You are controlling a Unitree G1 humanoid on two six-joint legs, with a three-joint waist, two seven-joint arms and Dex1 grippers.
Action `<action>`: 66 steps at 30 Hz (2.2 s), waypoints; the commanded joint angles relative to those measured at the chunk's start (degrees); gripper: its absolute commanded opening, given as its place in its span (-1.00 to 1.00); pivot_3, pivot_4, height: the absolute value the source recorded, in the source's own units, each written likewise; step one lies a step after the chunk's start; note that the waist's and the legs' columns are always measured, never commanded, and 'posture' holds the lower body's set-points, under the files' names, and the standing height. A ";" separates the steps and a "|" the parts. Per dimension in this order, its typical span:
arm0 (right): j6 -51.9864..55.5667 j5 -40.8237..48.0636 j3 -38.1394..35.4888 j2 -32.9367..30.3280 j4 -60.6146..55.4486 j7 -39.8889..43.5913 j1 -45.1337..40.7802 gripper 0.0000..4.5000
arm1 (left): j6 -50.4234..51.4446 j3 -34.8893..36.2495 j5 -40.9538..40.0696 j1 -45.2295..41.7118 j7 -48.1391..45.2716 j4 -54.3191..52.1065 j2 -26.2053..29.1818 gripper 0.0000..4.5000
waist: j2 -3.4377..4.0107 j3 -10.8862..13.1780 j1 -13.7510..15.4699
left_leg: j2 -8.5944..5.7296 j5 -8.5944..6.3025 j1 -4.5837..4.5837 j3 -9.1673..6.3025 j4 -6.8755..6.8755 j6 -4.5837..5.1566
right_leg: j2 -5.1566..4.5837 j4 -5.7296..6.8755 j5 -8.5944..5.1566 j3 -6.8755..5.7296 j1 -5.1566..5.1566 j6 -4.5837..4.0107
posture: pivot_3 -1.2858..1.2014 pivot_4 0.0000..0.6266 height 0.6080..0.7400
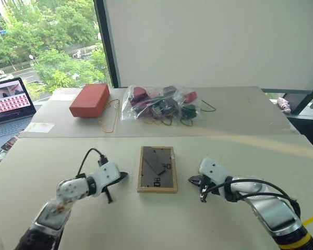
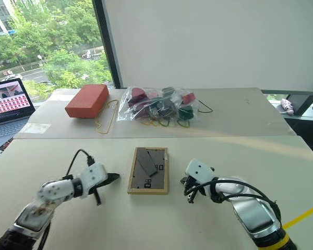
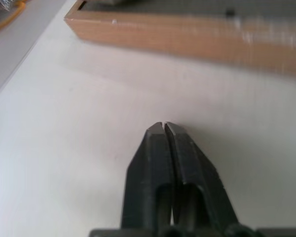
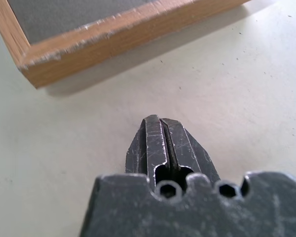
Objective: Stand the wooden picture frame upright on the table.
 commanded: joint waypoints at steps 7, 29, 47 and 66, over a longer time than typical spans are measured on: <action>1.73 2.84 1.42 3.40 4.69 2.59 -5.34 -1.00 | -50.97 -7.98 43.05 -15.42 36.62 28.13 3.44 0.49 | -0.02 0.01 0.33 | -0.02 0.01 -0.04 0.01 0.00 -0.02 | -0.01 0.00 0.01 -0.01 -0.04 0.01 | 0.03 -0.52 1.00; 11.85 5.32 4.55 9.77 3.40 -0.51 -9.34 -1.00 | -54.57 -28.54 63.50 -31.02 69.32 41.47 -1.99 0.37 | 0.29 -0.52 1.31 | -0.11 0.01 -0.04 0.02 0.02 -0.01 | -0.05 0.09 0.02 -0.01 -0.06 0.11 | 0.03 -0.52 1.00; 11.97 10.29 -9.17 7.92 16.17 -2.68 -22.00 -0.73 | -51.65 -29.42 61.68 -28.93 69.30 39.13 -0.39 -0.49 | 0.56 -0.67 0.03 | -0.09 0.00 0.03 0.05 -0.01 0.00 | -0.03 0.13 0.02 0.00 -0.06 0.11 | 0.03 -0.52 1.00; 19.43 17.82 1.54 22.30 41.22 12.53 -37.61 0.99 | -50.94 -29.47 60.27 -28.18 68.46 36.89 -1.06 -0.49 | 0.90 -0.87 -0.26 | -0.20 -0.01 -0.02 -0.03 0.00 0.02 | -0.15 0.58 0.01 -0.04 -0.13 0.15 | 0.03 -0.52 1.00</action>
